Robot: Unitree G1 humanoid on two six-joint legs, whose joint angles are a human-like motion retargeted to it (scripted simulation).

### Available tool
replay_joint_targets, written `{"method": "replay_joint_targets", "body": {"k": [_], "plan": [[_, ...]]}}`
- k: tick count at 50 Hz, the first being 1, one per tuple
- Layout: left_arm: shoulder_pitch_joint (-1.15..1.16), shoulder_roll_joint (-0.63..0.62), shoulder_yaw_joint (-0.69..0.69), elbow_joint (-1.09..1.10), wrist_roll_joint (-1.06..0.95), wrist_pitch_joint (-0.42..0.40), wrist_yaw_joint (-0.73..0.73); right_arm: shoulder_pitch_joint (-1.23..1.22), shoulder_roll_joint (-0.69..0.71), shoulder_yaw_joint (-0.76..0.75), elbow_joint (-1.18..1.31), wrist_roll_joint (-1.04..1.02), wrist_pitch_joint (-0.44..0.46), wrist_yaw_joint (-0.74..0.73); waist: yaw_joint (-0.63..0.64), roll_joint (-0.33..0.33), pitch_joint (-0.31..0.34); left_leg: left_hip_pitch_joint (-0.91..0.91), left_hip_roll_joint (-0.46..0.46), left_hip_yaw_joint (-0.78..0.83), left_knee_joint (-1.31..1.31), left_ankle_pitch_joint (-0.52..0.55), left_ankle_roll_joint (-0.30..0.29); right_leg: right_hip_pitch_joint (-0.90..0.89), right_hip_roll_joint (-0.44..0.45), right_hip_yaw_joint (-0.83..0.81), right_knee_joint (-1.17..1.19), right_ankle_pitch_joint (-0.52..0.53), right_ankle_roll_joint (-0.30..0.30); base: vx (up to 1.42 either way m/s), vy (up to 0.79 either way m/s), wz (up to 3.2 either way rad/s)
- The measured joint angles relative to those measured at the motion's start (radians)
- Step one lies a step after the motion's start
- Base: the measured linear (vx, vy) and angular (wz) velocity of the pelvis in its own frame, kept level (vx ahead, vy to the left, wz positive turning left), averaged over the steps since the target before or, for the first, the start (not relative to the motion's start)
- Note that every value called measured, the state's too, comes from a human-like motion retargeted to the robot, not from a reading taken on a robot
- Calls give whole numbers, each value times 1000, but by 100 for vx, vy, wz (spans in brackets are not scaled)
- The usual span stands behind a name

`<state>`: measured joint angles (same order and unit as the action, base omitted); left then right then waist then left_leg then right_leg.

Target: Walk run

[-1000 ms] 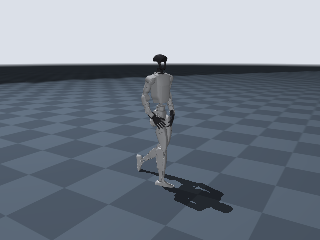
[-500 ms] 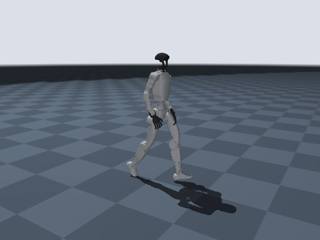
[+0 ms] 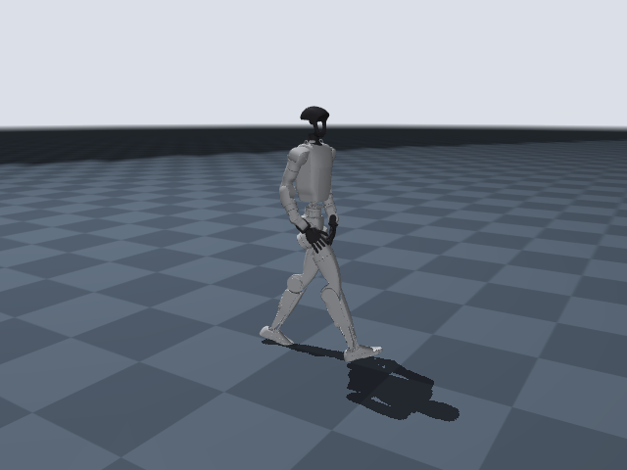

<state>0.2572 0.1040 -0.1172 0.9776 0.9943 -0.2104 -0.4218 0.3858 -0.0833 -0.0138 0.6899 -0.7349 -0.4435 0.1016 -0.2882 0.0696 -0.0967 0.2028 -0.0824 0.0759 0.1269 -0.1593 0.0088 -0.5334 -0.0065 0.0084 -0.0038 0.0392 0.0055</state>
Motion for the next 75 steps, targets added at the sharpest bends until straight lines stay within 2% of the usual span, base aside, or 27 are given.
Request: {"method": "replay_joint_targets", "body": {"k": [2, 5, 7, 8, 10, 15, 20, 23, 27, 28, 30, 32, 35, 38, 41, 44, 49, 52, 55, 57, 58, 61, 63, 65, 69, 72, 75], "plan": [[4, -9, 2, 19, -34, 5, -3, 2, 10, -27, -17, 82, -17, 8, -25, 11, -16, 3, 12, -52, 88, 233, -111, 10, -39, -177, 90, 87, -2, 136, -48, 88], [8, -17, -1, 22, -100, -19, 60, -6, 7, -19, -24, 208, -94, -37, -45, 25, -16, -93, 27, -77, 381, 628, -271, 51, 30, 149, 211, 39, -57, 117, -38, 54], [8, -6, -22, -2, -126, -54, 126, -20, -17, -13, -12, 191, -73, -25, -41, 80, 24, -241, 149, -19, 767, 683, -271, 103, 74, 14, 284, -43, -97, 133, -44, 6], [5, -1, -26, -19, -120, -77, 150, -26, -29, -14, -4, 149, -38, -10, -33, 70, 21, -288, 129, -55, 831, 683, -271, 149, 69, -25, 271, -60, -116, 140, -64, -14], [-1, 8, -19, -56, -82, -113, 197, -43, -49, -21, 22, 40, 45, 56, 8, -13, -20, -380, 41, -15, 814, 625, -193, 223, 28, 10, 207, -72, -141, 120, -65, -44], [15, 7, -13, -112, -68, -100, 328, -62, -59, -7, 111, -87, 138, 199, 139, -116, -15, -634, 101, 170, 729, 353, 23, 387, 42, 86, 108, -89, -169, 102, -40, -91], [16, 15, -11, -201, -169, -132, 392, -50, -66, 33, 107, -91, 86, 136, 301, -123, 20, -751, 153, 265, 252, 258, 87, 543, 130, 144, 45, -131, -253, 112, -27, -153], [16, 15, -1, -233, -92, -109, 348, -46, -65, 13, 121, -145, 31, 127, 336, -122, 22, -793, 84, 253, -35, 166, 163, 626, 136, 189, 53, -176, -267, 124, -3, -61], [18, -1, 26, -210, 1, -61, 212, -27, -15, -27, 186, -113, 35, 181, 292, -124, -9, -822, 25, 124, -133, 115, 92, 715, 176, 107, 90, -106, -239, 143, -19, 35], [14, -7, 39, -213, -6, -62, 179, -19, -4, -30, 199, -82, 37, 185, 300, -137, -19, -824, 33, 162, -77, 116, 137, 729, 169, 116, 113, -45, -200, 158, -16, -54], [11, -15, 77, -232, -56, -81, 161, 1, 8, -20, 218, -11, 34, 165, 356, -172, -46, -816, 77, 258, 10, 170, 158, 748, 116, 74, 173, 163, -101, 152, -10, -128], [7, -19, 89, -233, -138, -85, 231, 7, 14, -19, 223, 41, 21, 143, 378, -183, -56, -801, 64, 136, 93, 227, 157, 728, 106, 78, 317, 390, 40, 153, -6, -64], [-25, -12, 93, -192, -248, -65, 280, -10, 7, -8, 192, 61, 16, 158, 276, -235, -9, -807, -115, -86, 303, 80, 174, 562, 122, 74, 851, 484, 190, 129, -20, 88], [-49, 20, 90, -150, -215, 6, 135, -32, -7, 6, 133, 13, 8, 174, 244, -106, -15, -656, 122, 96, 267, 7, 184, 423, 254, 28, 874, 441, 127, 127, -16, -13], [-59, 33, 67, -127, -113, 23, -51, -25, -6, -26, 77, -2, -9, 95, 200, -40, 2, -522, 90, 26, 179, -19, 170, 293, 308, 87, 838, 315, 135, 108, -1, 28], [-53, 59, -7, -142, -58, -8, -80, 0, -2, -39, 17, 99, -79, -12, 133, 15, 26, -359, 110, 68, 35, 8, 137, 180, 210, 57, 671, 189, 140, 115, 2, 87], [-20, 89, -96, -200, -24, -83, 130, 40, -59, -20, -114, 85, -182, -186, 14, 8, 39, -153, 30, 59, -64, -43, 125, 51, -25, 14, 226, 96, 75, 115, -16, 87], [-27, 85, -79, -165, 43, -133, 181, 27, -59, -9, -123, -40, -148, -222, -22, 10, 42, -73, 23, 44, -67, -83, 98, 0, -52, 63, -23, 21, 35, 122, -38, 31], [-34, 70, -57, -78, 80, -103, 55, 18, -19, 0, -74, -56, -56, -120, -30, 17, 30, -3, 36, 15, -17, -52, 24, -1, -67, 19, -52, -52, 122, 135, -54, 39], [-28, 47, -36, -31, 41, -58, -53, 2, 4, -23, -58, 23, -23, 45, -41, 24, -2, 3, 49, -8, 45, 103, -55, 1, -58, -19, 67, -55, 61, 129, -47, 87], [-23, 34, -28, -13, 0, -48, -64, -1, 5, -46, -66, 66, -11, 74, -60, 17, -10, 9, 46, -40, 95, 231, -91, 14, -83, -72, 100, 45, 93, 134, -49, 101], [-8, 14, -16, -4, -120, -34, -35, -6, 0, -49, -83, 166, -61, 22, -60, 32, -13, -97, 70, -76, 412, 608, -217, 82, -11, 158, 196, 46, 26, 144, -57, 57], [-7, 24, -19, -27, -148, -32, -2, -17, -17, -26, -70, 170, -70, 1, -31, 95, 46, -237, 220, -65, 831, 679, -237, 137, 95, 59, 276, -24, -27, 116, -49, -5], [-14, 25, -17, -67, -113, -47, 23, -27, -44, -12, -49, 107, -21, 33, -16, 51, 33, -334, 173, -47, 905, 683, -171, 222, 46, 7, 228, -31, -49, 87, -46, 17], [3, 20, 15, -149, -46, -62, 140, -46, -48, -17, 25, -16, 76, 196, 50, -63, 4, -525, 102, 69, 833, 488, -37, 340, 29, 71, 146, -26, -71, 102, -48, -4], [20, 4, 16, -215, -113, -88, 268, -43, -57, -7, 47, 4, 84, 185, 156, -117, 19, -657, 64, 148, 656, 331, 31, 432, 19, 55, 83, -3, -76, 100, -33, -124], [29, 12, 10, -285, -149, -130, 377, -33, -66, -1, 45, 18, 37, 114, 262, -114, 40, -716, 88, 212, 321, 286, 73, 520, 72, 64, 45, -47, -115, 100, -25, -139]]}}
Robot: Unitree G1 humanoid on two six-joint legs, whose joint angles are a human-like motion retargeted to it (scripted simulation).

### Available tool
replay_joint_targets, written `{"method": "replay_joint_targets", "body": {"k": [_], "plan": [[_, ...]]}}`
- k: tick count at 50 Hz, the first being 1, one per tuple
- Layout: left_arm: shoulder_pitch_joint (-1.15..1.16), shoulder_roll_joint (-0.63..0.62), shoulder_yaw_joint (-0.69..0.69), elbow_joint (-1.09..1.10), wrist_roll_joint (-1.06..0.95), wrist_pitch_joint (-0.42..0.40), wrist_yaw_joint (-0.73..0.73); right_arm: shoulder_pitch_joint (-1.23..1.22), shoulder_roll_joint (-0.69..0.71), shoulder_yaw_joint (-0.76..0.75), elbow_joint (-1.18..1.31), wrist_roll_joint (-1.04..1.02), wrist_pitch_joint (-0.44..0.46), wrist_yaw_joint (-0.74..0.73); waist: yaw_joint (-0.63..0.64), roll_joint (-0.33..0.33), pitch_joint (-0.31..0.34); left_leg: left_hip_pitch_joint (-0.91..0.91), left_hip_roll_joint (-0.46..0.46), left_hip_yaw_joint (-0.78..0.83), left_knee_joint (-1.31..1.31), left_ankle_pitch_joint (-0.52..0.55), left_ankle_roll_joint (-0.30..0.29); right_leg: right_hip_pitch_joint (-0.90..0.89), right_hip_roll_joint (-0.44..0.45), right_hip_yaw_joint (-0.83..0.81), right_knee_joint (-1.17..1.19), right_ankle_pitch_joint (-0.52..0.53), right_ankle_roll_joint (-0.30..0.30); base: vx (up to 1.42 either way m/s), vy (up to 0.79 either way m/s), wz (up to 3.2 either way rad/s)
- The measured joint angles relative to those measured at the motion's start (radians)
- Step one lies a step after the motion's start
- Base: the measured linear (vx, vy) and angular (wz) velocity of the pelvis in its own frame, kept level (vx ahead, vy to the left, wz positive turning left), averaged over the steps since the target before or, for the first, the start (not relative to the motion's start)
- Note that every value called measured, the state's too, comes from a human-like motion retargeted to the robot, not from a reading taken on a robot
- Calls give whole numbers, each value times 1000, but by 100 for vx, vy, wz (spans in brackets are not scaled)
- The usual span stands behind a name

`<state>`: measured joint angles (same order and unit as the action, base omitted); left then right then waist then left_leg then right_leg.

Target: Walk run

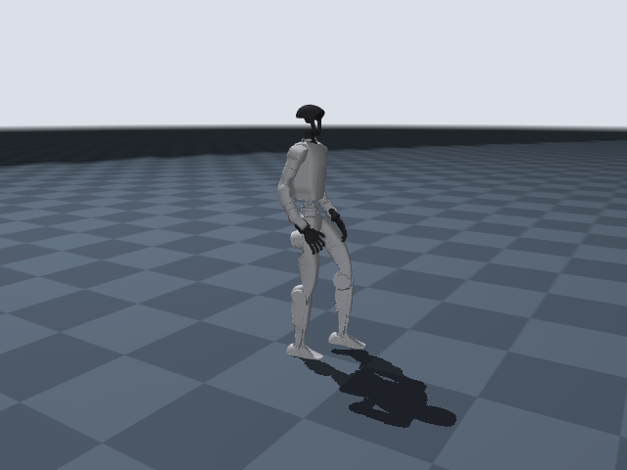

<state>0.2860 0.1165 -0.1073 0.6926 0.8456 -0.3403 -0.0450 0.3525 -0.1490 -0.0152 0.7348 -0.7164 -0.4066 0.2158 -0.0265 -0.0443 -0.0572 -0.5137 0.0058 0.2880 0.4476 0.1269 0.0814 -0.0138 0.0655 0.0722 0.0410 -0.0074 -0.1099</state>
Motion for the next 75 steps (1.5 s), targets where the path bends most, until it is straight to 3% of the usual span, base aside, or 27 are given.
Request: {"method": "replay_joint_targets", "body": {"k": [4, 7, 8, 10, 11, 13, 15, 16, 18, 20, 25, 32, 35, 39, 40, 42, 46, 47, 50, 53, 58, 63, 65, 67, 70, 72, 75], "plan": [[5, 14, 10, -34, 63, 13, 34, 13, -4, 9, 12, -32, -51, -12, 94, 7, 5, -38, -20, 87, -372, -148, 43, 107, 67, 50, -4, -92, -106, 118, -21, -100], [-20, -7, 34, 35, 131, 46, -68, 4, 16, -4, 76, -41, -48, 73, 82, 14, -18, -53, -49, 122, -478, -229, -8, 167, 106, 21, 21, -120, -101, 133, -12, 35], [-33, -19, 43, 65, 132, 63, -146, -1, 25, -3, 97, -27, -29, 118, 80, 13, -26, -57, -60, 82, -442, -228, 30, 180, 121, 25, 39, -93, -81, 118, -11, 15], [-43, -35, 64, 93, 90, 96, -278, -6, 34, 6, 126, -6, 10, 190, 87, -25, -60, -41, -27, 227, -347, -245, 145, 192, 88, -8, 83, 32, 1, 129, -10, -50], [-42, -34, 75, 88, 49, 88, -284, -7, 35, 4, 126, -3, 27, 198, 103, -43, -78, -34, -17, 246, -329, -170, 159, 196, 66, -24, 119, 143, 73, 114, -13, -95], [-42, -25, 83, 83, -31, 68, -242, -7, 40, -4, 112, -2, 46, 175, 122, -72, -109, -36, -6, 157, -257, -112, 178, 191, 29, -62, 204, 374, 228, 136, -18, -83], [-44, 2, 76, 85, -71, 49, -189, 5, 45, -1, 90, -7, 36, 112, 75, -67, -119, -88, -46, -61, -119, -164, 176, 133, 56, -30, 414, 531, 370, 152, -6, 50], [-56, 19, 71, 92, -51, 53, -203, 1, 41, 5, 79, 0, 32, 94, 37, -71, -103, -79, -38, -67, -39, -216, 144, 78, 90, -38, 598, 531, 371, 130, -29, 121], [-80, 63, 44, 102, 11, 85, -264, -14, 36, 14, 60, 12, 30, 78, -17, -1, -97, -5, 46, -12, 1, -273, 129, 8, 231, 37, 709, 521, 369, 122, -13, 116], [-96, 83, -4, 110, 112, 137, -361, -21, 21, -6, 36, 1, 32, 86, -79, 92, -90, 87, 52, -36, -31, -311, 142, -103, 268, 40, 788, 390, 330, 104, 39, 117], [-127, 85, -81, 187, 272, 68, -427, 10, 36, -53, -18, 8, -11, 5, -140, 165, -67, 294, 7, -71, -210, -260, 94, -283, 97, 51, 646, 208, 152, 96, 14, 97], [-127, 63, -126, 198, 217, 77, -345, 28, 25, -48, -105, 127, -105, -173, -293, 144, -4, 570, -121, -255, -347, -301, 87, -395, -96, 71, 34, 97, 186, 90, -10, 177], [-119, 60, -100, 200, 237, 64, -347, 22, 8, -29, -102, 43, -70, -154, -293, 136, 5, 641, -129, -301, -331, -353, 91, -419, -103, 188, -128, -13, 322, 111, -33, 84], [-100, 24, -37, 258, 246, 123, -403, 5, 39, -44, -48, 72, -11, -27, -249, 83, -16, 698, -170, -328, -237, -262, 15, -415, -132, 47, 0, 41, 256, 110, -38, 77], [-90, 11, -26, 274, 226, 155, -422, 8, 45, -56, -42, 116, -3, -15, -248, 71, -28, 708, -175, -345, -202, -196, -20, -408, -170, -69, 36, 105, 294, 117, -40, 160], [-73, -12, 9, 293, 150, 190, -423, 18, 49, -56, -35, 214, -39, -79, -262, 86, -50, 668, -152, -393, -60, 22, -132, -373, -129, 98, 79, 162, 259, 108, -38, 170], [-62, -31, 14, 265, 70, 186, -334, 7, 13, -41, 3, 298, -101, -148, -278, 122, -32, 456, -21, -320, 380, 328, -329, -292, -138, 28, 156, 50, 183, 104, -38, 182], [-63, -28, 13, 249, 80, 180, -321, -3, 1, -34, 19, 285, -85, -134, -280, 102, -36, 407, -15, -285, 447, 341, -321, -266, -160, -22, 143, 44, 164, 88, -37, 130], [-60, -3, 1, 184, 150, 163, -284, -35, -26, -35, 81, 189, -9, -15, -234, 59, -49, 269, 74, -100, 533, 139, -127, -193, -163, -61, 84, 38, 126, 62, -26, 73], [-46, 3, -6, 110, 139, 127, -175, -43, -53, -26, 101, 99, 28, 69, -120, 23, -34, 147, 62, 25, 477, 1, -37, -124, -187, -129, 19, 57, 130, 62, -16, -24], [-27, 14, -10, 38, 96, 68, -7, -33, -76, 6, 85, 19, 11, 36, 16, 34, -10, 12, 4, 63, 109, -104, -5, -29, -114, -186, -37, 13, 84, 66, -17, 1], [-27, -49, 26, 116, 132, 120, -101, -48, -55, -26, 123, -25, 48, 128, 28, 89, -7, 63, -52, 190, -307, -148, 8, 68, -20, -261, -23, -75, 68, 67, -10, 96], [-21, -68, 47, 125, 107, 143, -140, -44, -50, -31, 126, -20, 63, 166, 11, 88, -21, 120, -53, 356, -378, -111, 40, 99, -8, -298, 4, -78, 90, 80, -8, 111], [-24, -82, 74, 128, 45, 134, -132, -39, -50, -25, 114, -13, 55, 157, 18, 59, -44, 155, -84, 346, -387, -95, 180, 111, -32, -317, 55, -29, 144, 94, -22, 22], [-24, -76, 100, 146, -24, 113, -136, -42, -49, -7, 96, -36, 49, 90, 58, 22, -57, 161, -74, 153, -347, -178, 180, 117, -25, -303, 192, 184, 244, 102, -45, -42], [-26, -68, 97, 152, -40, 113, -204, -45, -45, -6, 88, -65, 59, 49, 34, 56, -56, 187, -28, 141, -293, -216, 180, 54, 25, -221, 369, 344, 326, 77, 21, 79], [-46, -40, 86, 130, 13, 124, -325, -57, -41, -10, 69, -78, 72, 38, 5, 154, -48, 219, 24, 48, -256, -256, 180, -79, 119, -145, 656, 364, 353, 60, 31, 126]]}}
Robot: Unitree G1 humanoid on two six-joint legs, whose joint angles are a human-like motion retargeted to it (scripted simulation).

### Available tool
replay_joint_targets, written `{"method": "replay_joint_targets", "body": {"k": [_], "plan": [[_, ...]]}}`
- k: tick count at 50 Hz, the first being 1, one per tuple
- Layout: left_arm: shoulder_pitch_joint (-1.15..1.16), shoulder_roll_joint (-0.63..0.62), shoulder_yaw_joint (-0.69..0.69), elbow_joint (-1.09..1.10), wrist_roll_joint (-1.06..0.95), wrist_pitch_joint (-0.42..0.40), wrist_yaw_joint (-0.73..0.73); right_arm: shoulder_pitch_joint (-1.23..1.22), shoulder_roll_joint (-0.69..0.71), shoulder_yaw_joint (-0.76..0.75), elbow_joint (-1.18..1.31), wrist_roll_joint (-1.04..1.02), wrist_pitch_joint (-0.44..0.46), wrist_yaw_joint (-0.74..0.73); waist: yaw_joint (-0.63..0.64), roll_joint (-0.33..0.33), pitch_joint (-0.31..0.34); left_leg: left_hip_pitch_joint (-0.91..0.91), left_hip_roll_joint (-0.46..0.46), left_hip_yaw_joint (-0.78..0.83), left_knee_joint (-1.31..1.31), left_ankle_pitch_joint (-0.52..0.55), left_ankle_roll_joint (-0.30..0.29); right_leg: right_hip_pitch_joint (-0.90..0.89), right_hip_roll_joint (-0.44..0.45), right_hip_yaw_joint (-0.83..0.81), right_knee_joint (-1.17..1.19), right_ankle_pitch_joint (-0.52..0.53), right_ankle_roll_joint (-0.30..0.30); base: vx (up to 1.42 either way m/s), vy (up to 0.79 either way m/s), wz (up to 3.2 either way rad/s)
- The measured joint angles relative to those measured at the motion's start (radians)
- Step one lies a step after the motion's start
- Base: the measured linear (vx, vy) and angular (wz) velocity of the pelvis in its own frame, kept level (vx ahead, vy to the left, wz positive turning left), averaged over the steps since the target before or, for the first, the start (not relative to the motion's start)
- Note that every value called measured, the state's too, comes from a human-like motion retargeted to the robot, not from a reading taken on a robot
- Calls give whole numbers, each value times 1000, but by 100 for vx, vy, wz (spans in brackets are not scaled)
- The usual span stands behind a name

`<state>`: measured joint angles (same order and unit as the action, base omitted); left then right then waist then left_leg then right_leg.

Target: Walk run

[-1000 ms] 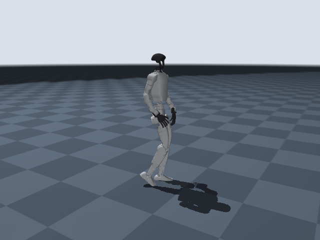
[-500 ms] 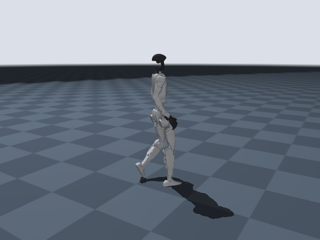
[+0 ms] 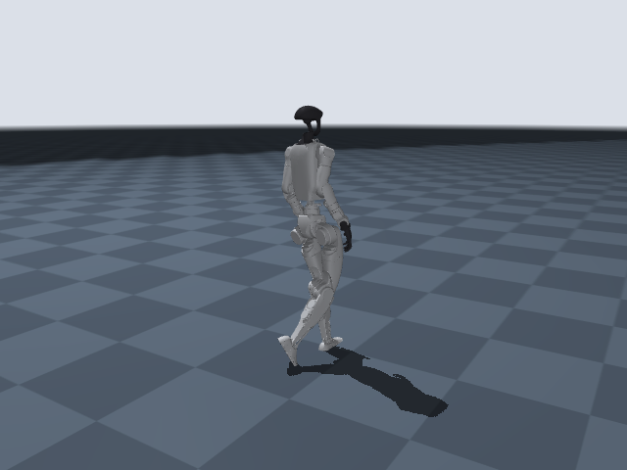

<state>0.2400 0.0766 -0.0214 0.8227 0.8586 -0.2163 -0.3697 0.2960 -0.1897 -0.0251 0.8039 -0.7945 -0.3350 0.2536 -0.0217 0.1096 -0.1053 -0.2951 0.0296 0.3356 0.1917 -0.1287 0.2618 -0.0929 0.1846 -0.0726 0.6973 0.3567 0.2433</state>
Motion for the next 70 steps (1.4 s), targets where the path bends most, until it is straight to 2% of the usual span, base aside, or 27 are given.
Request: {"method": "replay_joint_targets", "body": {"k": [3, 7, 10, 15, 18, 20, 22, 23, 25, 27, 28, 31, 32, 33, 34, 37, 41, 47, 50, 53, 55, 56, 58, 60, 63, 65, 70], "plan": [[-15, 19, -35, -9, 106, 5, -31, 22, 2, -27, -38, 28, -13, -58, 18, 33, -5, 53, -24, -36, -22, 6, 0, -82, 17, 75, 84, -142, -39, 56, 22, 142], [-7, 19, -84, -4, 151, -10, 3, 53, 27, -56, -58, 158, -94, -179, -39, 62, -7, 111, -75, -184, -53, 38, 0, -180, -66, 71, 68, -281, -147, 53, 20, 259], [18, 18, -92, -7, 140, -25, 5, 60, 54, -56, -53, 244, -142, -209, -91, 75, -5, 130, -98, -318, -34, 37, 0, -213, -91, 95, -102, -300, -195, 56, 2, 284], [33, 24, -47, 2, 135, -17, -87, 62, 84, -52, -48, 277, -138, -158, -125, -6, 0, 168, -220, -515, 4, 43, 0, -209, -92, 398, -460, -288, -169, 43, -7, 266], [44, 27, -35, 8, 96, -22, -95, 76, 78, -37, -60, 248, -135, -141, -129, -40, 13, 208, -285, -633, 27, 61, 0, -232, -114, 502, -601, -320, -160, 63, 9, 244], [42, 27, -34, 24, 57, -27, -96, 82, 63, -23, -73, 223, -130, -134, -143, -56, 25, 244, -327, -712, 34, 84, 0, -233, -123, 552, -677, -359, -59, 59, 10, 225], [46, 24, -33, 37, 38, -29, -96, 87, 46, -9, -79, 204, -121, -130, -134, -68, 45, 303, -350, -756, 48, 97, 0, -213, -143, 468, -707, -363, 17, 75, 11, 165], [48, 19, -35, 40, 34, -29, -95, 86, 38, -7, -82, 197, -115, -130, -128, -73, 47, 317, -368, -769, 46, 124, 0, -209, -161, 446, -709, -330, 12, 66, 22, 136], [53, 7, -37, 43, 34, -24, -86, 82, 28, -14, -83, 191, -104, -127, -114, -67, 39, 336, -373, -762, 62, 175, -9, -176, -140, 517, -687, -260, -101, 56, 23, 144], [61, 2, -42, 35, 46, -23, -67, 85, 37, -34, -77, 213, -107, -119, -131, -54, 31, 332, -368, -765, 146, 255, -81, -179, -163, 360, -631, -318, -158, 65, 5, 206], [60, -2, -40, 30, 60, -24, -62, 86, 46, -45, -72, 230, -107, -113, -130, -42, 26, 313, -362, -743, 201, 327, -138, -164, -142, 406, -615, -348, -185, 80, 1, 220], [39, -19, -51, 4, 123, -12, -71, 88, 57, -75, -57, 280, -78, -80, -145, -9, 10, 179, -269, -546, 417, 467, -458, -142, -164, 331, -580, -428, -225, 64, 11, 254], [32, -22, -58, -13, 141, -11, -70, 84, 54, -78, -52, 288, -62, -76, -155, -19, 5, 128, -231, -420, 485, 494, -524, -138, -202, 282, -572, -448, -226, 68, 36, 274], [24, -20, -66, -34, 152, -20, -59, 72, 47, -79, -44, 289, -50, -77, -165, -39, 2, 84, -203, -265, 542, 536, -524, -138, -253, 229, -563, -462, -220, 56, 22, 244], [26, -12, -71, -55, 159, -36, -29, 67, 47, -75, -36, 281, -45, -72, -164, -55, -1, 48, -183, -217, 595, 526, -524, -124, -260, 200, -568, -471, -234, 46, -9, 201], [46, 16, -78, -103, 175, -76, 123, 68, 53, -52, -29, 238, -40, -21, -133, -88, 4, -54, -122, -174, 728, 374, -484, -53, -224, 131, -612, -482, -286, 46, -38, 124], [59, 30, -80, -152, 185, -78, 274, 85, 47, -37, -44, 192, -59, 19, -48, -133, 16, -225, -53, -70, 748, 227, -389, 19, -226, 65, -654, -513, -296, 62, -10, 75], [69, 20, -61, -203, 193, -81, 254, 100, 62, -31, -17, 202, -73, 7, 44, -155, 40, -384, 79, 29, 529, 60, -200, 111, -181, -41, -672, -572, -323, 74, -3, 73], [78, 10, -53, -221, 205, -58, 283, 94, 71, -41, 1, 208, -74, 24, 66, -156, 42, -421, 70, 8, 387, -4, -124, 152, -159, -94, -660, -549, -317, 66, -3, 71], [82, -12, -41, -204, 207, -43, 315, 92, 74, -39, 8, 194, -70, 21, 80, -186, 41, -400, 12, -37, 303, 33, -95, 193, -181, -111, -616, -441, -250, 117, 7, 51], [71, -20, -38, -189, 173, -52, 305, 95, 74, -42, 6, 173, -69, 25, 62, -200, 25, -350, -26, -9, 347, -110, -92, 200, -206, -155, -553, -304, -198, 111, 8, 70], [67, -22, -31, -182, 151, -55, 294, 100, 73, -33, 1, 164, -68, 22, 67, -205, 28, -334, -15, -35, 343, -117, -98, 194, -219, -134, -492, -200, -181, 104, 4, 28], [51, -19, -24, -159, 106, -46, 259, 105, 74, -11, -12, 155, -62, 6, 52, -171, 41, -284, -40, -124, 332, -159, -84, 154, -215, -149, -318, -8, -215, 137, 6, 46], [32, -6, -43, -138, 71, -20, 213, 97, 73, 1, -37, 152, -64, -15, -25, -108, 64, -219, -48, -219, 324, -196, -92, 48, -141, -132, -88, 134, -254, 99, 0, 162], [7, 30, -57, -102, 41, -18, 155, 84, 83, 7, -87, 140, -85, -81, -99, -45, 92, -146, -1, -238, 313, -233, -107, -127, -5, 3, 120, -23, -182, 104, -21, 104], [0, 46, -61, -80, 42, -23, 142, 85, 91, 2, -121, 147, -109, -137, -110, -26, 99, -77, 7, -227, 272, -243, -117, -214, 55, 85, 130, -116, -142, 103, -15, 18], [16, 65, -107, -49, 74, -54, 127, 115, 113, -29, -170, 241, -202, -250, -201, -4, 109, 136, -58, -204, 90, -94, -139, -388, -57, 90, -127, -278, -156, 109, -7, 71]]}}
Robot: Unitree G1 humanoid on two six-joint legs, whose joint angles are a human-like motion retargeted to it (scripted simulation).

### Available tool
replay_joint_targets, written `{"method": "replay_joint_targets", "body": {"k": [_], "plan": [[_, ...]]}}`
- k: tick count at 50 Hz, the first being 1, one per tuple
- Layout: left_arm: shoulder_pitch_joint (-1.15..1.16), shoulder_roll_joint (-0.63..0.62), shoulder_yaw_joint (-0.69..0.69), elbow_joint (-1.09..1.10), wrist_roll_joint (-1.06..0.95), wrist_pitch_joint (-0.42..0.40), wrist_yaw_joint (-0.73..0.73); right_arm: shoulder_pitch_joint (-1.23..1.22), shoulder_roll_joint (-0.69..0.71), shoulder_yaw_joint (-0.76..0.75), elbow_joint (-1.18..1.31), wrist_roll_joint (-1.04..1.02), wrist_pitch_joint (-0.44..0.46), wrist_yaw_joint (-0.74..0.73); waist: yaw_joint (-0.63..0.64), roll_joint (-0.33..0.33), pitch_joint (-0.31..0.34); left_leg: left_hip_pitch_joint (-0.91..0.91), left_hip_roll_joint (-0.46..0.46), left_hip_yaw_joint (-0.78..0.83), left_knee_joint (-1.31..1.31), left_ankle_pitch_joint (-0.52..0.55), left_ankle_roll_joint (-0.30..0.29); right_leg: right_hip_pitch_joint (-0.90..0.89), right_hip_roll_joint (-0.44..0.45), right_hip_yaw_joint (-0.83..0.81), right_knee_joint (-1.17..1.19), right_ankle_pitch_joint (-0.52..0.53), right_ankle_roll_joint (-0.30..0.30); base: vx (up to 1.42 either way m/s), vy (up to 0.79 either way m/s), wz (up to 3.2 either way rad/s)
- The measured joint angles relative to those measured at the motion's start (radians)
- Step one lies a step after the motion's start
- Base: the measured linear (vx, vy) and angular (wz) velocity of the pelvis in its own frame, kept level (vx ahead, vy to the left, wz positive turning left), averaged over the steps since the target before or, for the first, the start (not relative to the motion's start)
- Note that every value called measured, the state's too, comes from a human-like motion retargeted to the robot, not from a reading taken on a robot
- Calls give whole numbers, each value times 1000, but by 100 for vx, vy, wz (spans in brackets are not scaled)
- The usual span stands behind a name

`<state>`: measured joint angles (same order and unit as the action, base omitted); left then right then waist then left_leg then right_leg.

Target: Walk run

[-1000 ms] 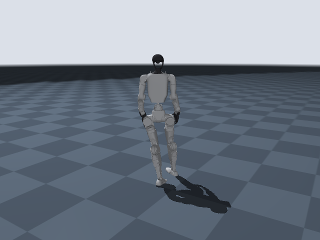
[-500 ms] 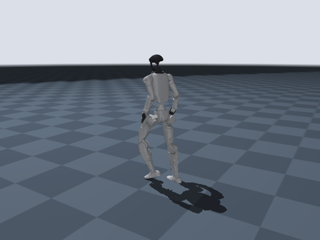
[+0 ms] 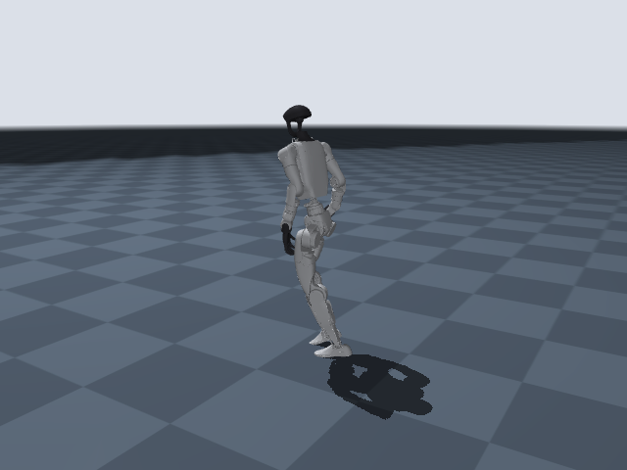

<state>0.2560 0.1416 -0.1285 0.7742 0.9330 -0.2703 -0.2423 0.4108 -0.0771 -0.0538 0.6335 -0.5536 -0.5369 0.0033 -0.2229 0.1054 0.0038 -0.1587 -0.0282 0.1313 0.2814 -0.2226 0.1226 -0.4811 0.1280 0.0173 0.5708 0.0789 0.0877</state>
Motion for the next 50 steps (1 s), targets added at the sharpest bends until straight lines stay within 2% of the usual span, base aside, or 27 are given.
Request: {"method": "replay_joint_targets", "body": {"k": [3, 5, 7, 8, 10, 11, 12, 13, 15, 17, 19, 23, 26, 27, 28, 30, 31, 32, 33, 34, 35, 37, 40, 43, 45, 47, 50], "plan": [[30, -11, -17, 17, 16, -23, 5, 1, 0, -17, -1, 68, -30, -22, -41, -7, 1, 125, -45, -7, -55, 194, -59, -6, -32, 67, -289, -69, -27, 152, -23, 57], [41, -21, -26, 30, 27, -27, 0, -12, -9, -29, 7, 94, -29, -17, -46, -8, -1, 197, -37, 31, -62, 358, -129, 15, -25, 140, -439, -120, -16, 127, -14, 17], [47, -30, -29, 27, 20, -17, 3, -24, -24, -30, 6, 84, -13, 2, -32, -7, 0, 222, -50, -15, 17, 528, -253, 29, -28, 108, -448, -20, -144, 120, -12, -23], [51, -33, -30, 20, 8, -10, 16, -26, -34, -24, 1, 70, -3, 14, -15, -5, -5, 205, -69, -48, 97, 613, -326, 36, -25, 32, -399, -79, -233, 150, -26, -44], [76, -37, -13, 8, 0, -11, 51, -16, -45, 6, 1, 40, 14, 29, 7, -35, -15, 129, -109, -29, 339, 746, -384, 77, 14, 198, -268, -164, -268, 152, -31, -8], [66, -39, -13, 13, 19, -9, 65, -24, -36, -7, 14, 29, 24, 45, 7, -3, -2, 54, -106, -103, 503, 746, -383, 73, 31, 156, -197, -218, -272, 159, -29, 97], [55, -41, -10, 13, 41, 0, 71, -32, -29, -15, 28, 22, 39, 67, 5, 14, 2, -24, -98, -151, 644, 716, -376, 81, 31, 122, -156, -260, -272, 165, -33, 164], [42, -44, 0, 6, 69, 22, 62, -37, -26, -16, 41, 21, 66, 104, -4, -1, -11, -104, -76, -149, 738, 627, -357, 112, -5, 101, -174, -274, -266, 144, -36, 120], [42, -51, 20, -26, 123, 60, 35, -43, -26, 0, 76, 24, 161, 175, 31, -41, -35, -216, -34, -54, 776, 498, -254, 184, -8, 104, -225, -270, -297, 117, -31, 19], [59, -44, 17, -74, 118, 43, 66, -38, -36, 10, 97, 14, 208, 246, 80, -65, -39, -300, -21, -19, 690, 385, -171, 271, -1, 116, -293, -219, -304, 128, -25, -28], [77, -39, 11, -108, 72, 10, 146, -36, -53, 24, 99, -5, 195, 289, 130, -100, -35, -373, 6, 53, 554, 300, -106, 342, -12, 84, -363, -88, -283, 114, -26, -45], [93, -29, 11, -134, -17, -37, 255, -13, -78, 43, 103, -68, 132, 170, 237, -139, -37, -403, -18, 109, 102, 206, -20, 501, -19, 20, -470, 206, -209, 139, -23, -69], [75, -33, 15, -115, -34, -17, 217, 1, -53, 28, 112, -61, 134, 111, 271, -157, -32, -376, -57, 63, -96, 185, -11, 593, -25, -21, -446, 379, -144, 141, -21, -22], [64, -32, 18, -107, -36, -8, 188, 2, -43, 27, 112, -46, 136, 117, 266, -163, -31, -362, -63, 65, -111, 199, 23, 605, -21, -24, -394, 419, -111, 157, -31, 25], [54, -29, 22, -103, -35, 1, 154, 1, -37, 29, 109, -29, 135, 133, 250, -179, -27, -340, -82, 95, -94, 196, 104, 594, -30, -30, -284, 438, -62, 184, -39, 69], [63, -15, 23, -97, -39, 24, 115, 6, -29, 44, 108, -16, 126, 169, 162, -227, -25, -303, -144, 80, 84, 66, 139, 531, -7, -27, 40, 445, 43, 166, -44, 118], [56, -20, 41, -85, -38, 29, 121, -10, -28, 55, 117, -38, 123, 177, 124, -239, -10, -318, -234, -80, 164, 19, 115, 494, 1, -25, 179, 445, 69, 128, -36, 69], [48, -21, 60, -72, -37, 32, 126, -27, -27, 65, 121, -60, 125, 182, 94, -230, -2, -320, -249, -154, 225, -24, 96, 454, 22, -24, 272, 445, 85, 139, -38, -11], [38, -16, 79, -58, -35, 32, 126, -42, -26, 73, 113, -86, 139, 185, 79, -181, -8, -297, -111, -53, 250, -60, 85, 406, 66, -26, 271, 445, 80, 142, -41, -45], [32, -11, 74, -46, -35, 40, 122, -48, -23, 71, 103, -117, 149, 186, 74, -136, -12, -261, -34, -22, 245, -84, 70, 357, 98, -31, 273, 412, 57, 126, -35, -68], [28, -7, 57, -33, -35, 53, 115, -49, -19, 65, 91, -150, 156, 187, 73, -93, -16, -220, 13, -27, 225, -101, 53, 307, 123, -36, 277, 364, 25, 96, -19, -90], [20, -9, 41, -5, -34, 44, 79, -32, -22, 53, 59, -156, 134, 134, 87, -67, -23, -135, 33, 12, 163, -89, 22, 219, 107, 0, 256, 236, -14, 124, -20, -95], [25, -20, 10, 31, -34, 10, 46, 0, -8, 18, 19, -62, 51, 31, 37, -22, -34, 9, 23, 41, 13, 56, -24, 94, 29, -27, 107, 77, -37, 124, -10, 16], [48, -21, -28, 43, -52, -16, 36, 13, -17, -11, -15, 18, -23, 3, -49, 7, -41, 131, 8, 42, -68, 248, -93, 33, -39, -35, -186, -10, -43, 150, -23, 61], [55, -19, -45, 50, -58, -21, 41, 7, -32, -27, -24, 35, -37, -1, -98, 19, -46, 204, 4, 46, -98, 384, -150, 20, -42, 20, -377, -93, -62, 106, -11, 31], [51, -20, -45, 57, -64, -17, 49, -16, -53, -29, -23, 22, -16, 21, -103, 27, -47, 259, 4, 49, -89, 517, -232, 32, -44, 55, -489, -113, -61, 123, -22, -35], [38, -28, -49, 60, -109, -17, 45, -40, -78, -21, -41, -36, 36, 82, -119, 6, -42, 259, -76, -66, 81, 733, -384, 28, -110, -123, -397, 9, -243, 155, -28, -30]]}}
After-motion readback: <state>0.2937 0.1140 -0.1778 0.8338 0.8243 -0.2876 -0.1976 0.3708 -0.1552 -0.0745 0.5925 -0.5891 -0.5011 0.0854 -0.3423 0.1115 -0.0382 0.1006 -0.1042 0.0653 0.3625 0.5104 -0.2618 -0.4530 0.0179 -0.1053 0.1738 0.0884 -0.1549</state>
